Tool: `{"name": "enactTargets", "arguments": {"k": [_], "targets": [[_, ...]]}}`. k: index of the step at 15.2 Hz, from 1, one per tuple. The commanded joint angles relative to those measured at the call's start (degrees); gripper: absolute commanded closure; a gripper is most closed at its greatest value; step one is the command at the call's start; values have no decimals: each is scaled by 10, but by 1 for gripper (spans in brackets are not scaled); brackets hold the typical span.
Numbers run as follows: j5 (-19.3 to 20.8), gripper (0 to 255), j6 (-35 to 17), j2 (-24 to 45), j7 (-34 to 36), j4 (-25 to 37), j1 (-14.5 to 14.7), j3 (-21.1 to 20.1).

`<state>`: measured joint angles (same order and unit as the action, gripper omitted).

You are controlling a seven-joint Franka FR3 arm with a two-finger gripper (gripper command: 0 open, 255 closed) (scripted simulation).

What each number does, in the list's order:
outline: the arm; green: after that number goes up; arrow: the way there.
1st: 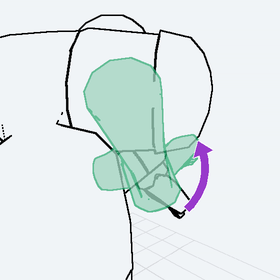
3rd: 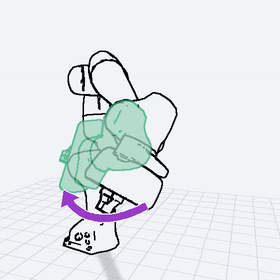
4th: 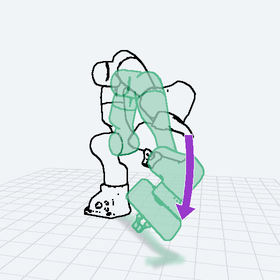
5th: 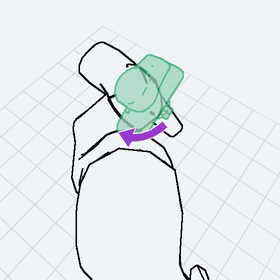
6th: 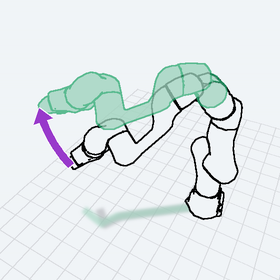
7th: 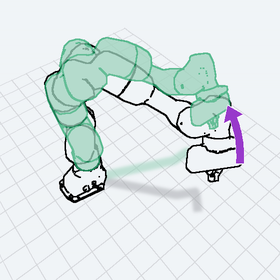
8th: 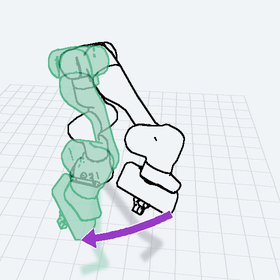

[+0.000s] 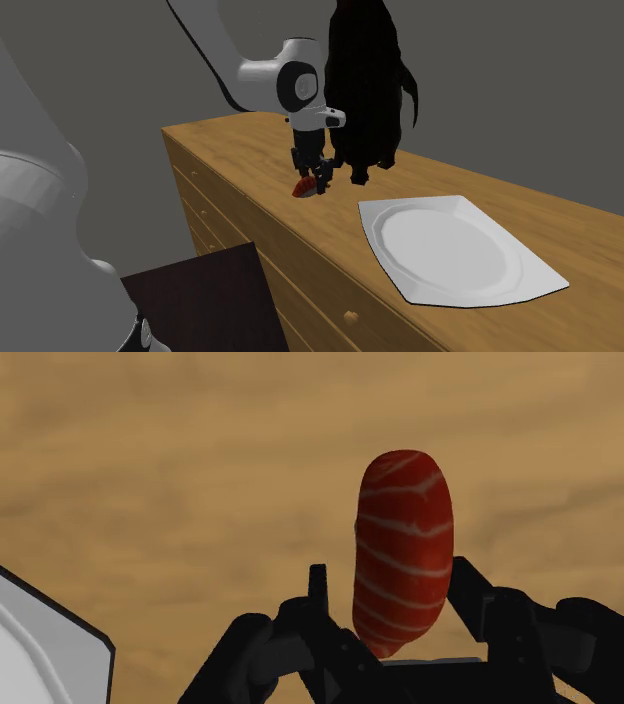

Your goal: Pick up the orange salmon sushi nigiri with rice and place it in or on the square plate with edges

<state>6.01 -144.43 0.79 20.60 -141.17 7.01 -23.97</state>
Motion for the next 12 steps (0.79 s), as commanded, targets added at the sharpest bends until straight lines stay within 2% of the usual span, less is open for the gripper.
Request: {"name": "enactTargets", "arguments": {"k": [1, 9, 12], "targets": [[1, 255, 1, 2, -1, 0, 1, -1], [0, 255, 1, 1, 0, 0, 1, -1], [-17, 255, 25, -19, -14, 5, 2, -2]]}}
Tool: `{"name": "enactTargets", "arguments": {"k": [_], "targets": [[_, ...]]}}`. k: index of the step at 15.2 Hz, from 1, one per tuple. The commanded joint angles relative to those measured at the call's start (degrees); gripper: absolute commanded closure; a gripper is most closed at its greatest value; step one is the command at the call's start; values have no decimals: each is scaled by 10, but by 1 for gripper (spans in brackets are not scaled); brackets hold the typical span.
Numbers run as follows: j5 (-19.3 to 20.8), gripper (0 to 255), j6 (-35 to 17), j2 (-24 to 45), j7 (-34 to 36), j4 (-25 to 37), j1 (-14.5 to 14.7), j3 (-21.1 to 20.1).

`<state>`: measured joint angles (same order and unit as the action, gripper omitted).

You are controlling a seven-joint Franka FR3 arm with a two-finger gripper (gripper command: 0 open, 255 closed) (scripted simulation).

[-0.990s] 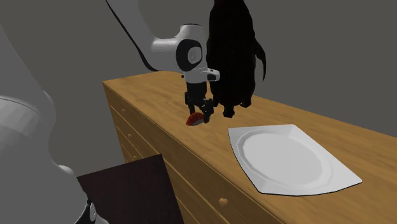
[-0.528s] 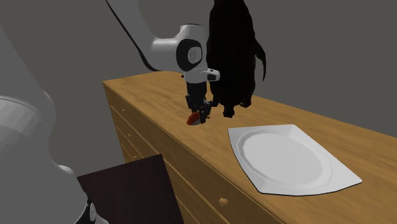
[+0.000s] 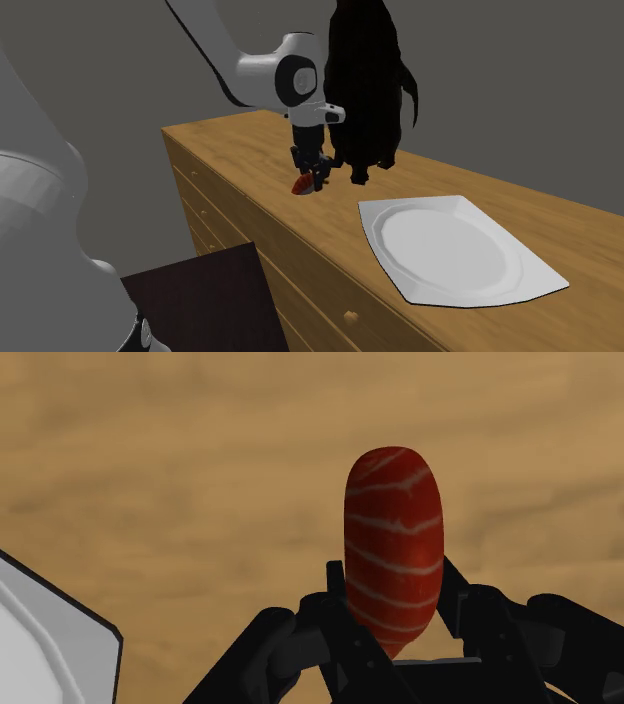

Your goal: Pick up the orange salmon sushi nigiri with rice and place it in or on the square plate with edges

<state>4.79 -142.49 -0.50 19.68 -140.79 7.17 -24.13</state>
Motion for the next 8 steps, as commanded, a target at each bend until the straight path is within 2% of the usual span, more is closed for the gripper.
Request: {"name": "enactTargets", "arguments": {"k": [1, 8], "targets": [[-10, 255, 14, -13, -8, 3, 1, 0], [-38, 255, 70, -56, -31, 21, 4, 2]]}}
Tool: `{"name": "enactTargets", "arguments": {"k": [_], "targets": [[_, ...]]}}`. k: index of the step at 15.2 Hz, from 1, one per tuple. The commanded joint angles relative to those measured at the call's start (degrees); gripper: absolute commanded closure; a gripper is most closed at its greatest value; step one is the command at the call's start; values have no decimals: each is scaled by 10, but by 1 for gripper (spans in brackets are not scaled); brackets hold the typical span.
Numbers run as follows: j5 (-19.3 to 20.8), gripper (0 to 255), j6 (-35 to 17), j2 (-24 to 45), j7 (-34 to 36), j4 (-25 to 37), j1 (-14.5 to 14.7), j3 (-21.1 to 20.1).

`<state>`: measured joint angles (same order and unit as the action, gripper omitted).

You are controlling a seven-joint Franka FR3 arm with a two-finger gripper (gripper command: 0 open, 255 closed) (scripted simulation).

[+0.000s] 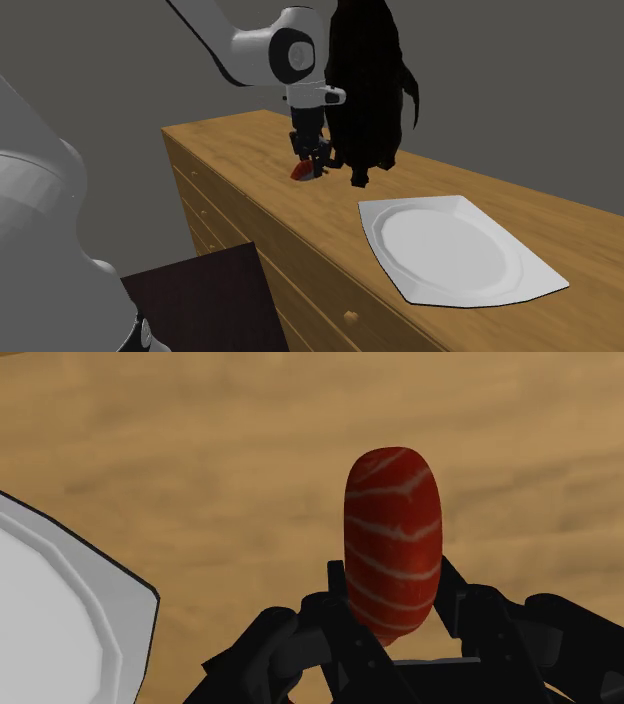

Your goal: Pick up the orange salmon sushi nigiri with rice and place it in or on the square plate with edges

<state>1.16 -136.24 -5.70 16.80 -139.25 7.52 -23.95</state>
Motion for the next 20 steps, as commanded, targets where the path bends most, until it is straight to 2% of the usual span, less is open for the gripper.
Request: {"name": "enactTargets", "arguments": {"k": [1, 8, 20], "targets": [[-5, 255, 16, -10, -5, 9, 1, 1], [-21, 255, 68, -41, -19, 32, 3, 6], [-2, 255, 55, -10, -190, 52, -77, 111]]}}
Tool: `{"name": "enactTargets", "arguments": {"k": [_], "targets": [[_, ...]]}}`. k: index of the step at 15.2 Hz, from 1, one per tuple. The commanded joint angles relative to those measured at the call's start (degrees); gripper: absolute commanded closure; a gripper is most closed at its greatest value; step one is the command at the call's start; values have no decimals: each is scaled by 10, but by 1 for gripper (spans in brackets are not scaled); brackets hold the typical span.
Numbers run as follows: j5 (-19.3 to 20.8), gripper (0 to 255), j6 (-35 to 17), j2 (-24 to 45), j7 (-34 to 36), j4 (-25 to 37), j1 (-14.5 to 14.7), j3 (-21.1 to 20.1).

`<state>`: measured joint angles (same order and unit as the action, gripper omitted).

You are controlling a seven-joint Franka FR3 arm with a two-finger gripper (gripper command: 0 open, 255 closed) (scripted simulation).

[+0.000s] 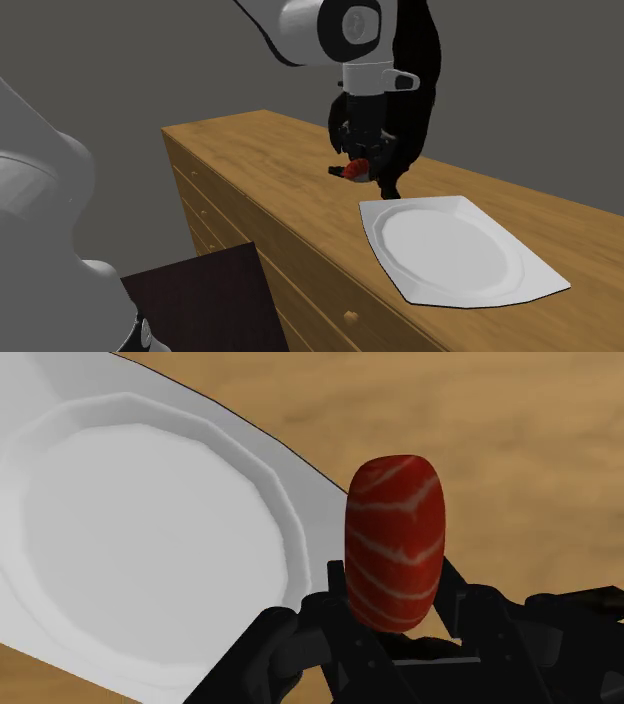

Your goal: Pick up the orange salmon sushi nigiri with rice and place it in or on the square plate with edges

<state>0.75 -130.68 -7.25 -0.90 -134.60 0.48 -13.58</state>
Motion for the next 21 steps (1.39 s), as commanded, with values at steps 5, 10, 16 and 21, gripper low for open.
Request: {"name": "enactTargets", "arguments": {"k": [5, 10, 16, 21], "targets": [[9, 255, 0, 40, -79, 42, -39, 45], [12, 255, 6, 86, -142, 96, -70, 78], [14, 255, -17, 129, -171, 116, -86, 93], [18, 255, -54, 151, -168, 102, -85, 94]]}}
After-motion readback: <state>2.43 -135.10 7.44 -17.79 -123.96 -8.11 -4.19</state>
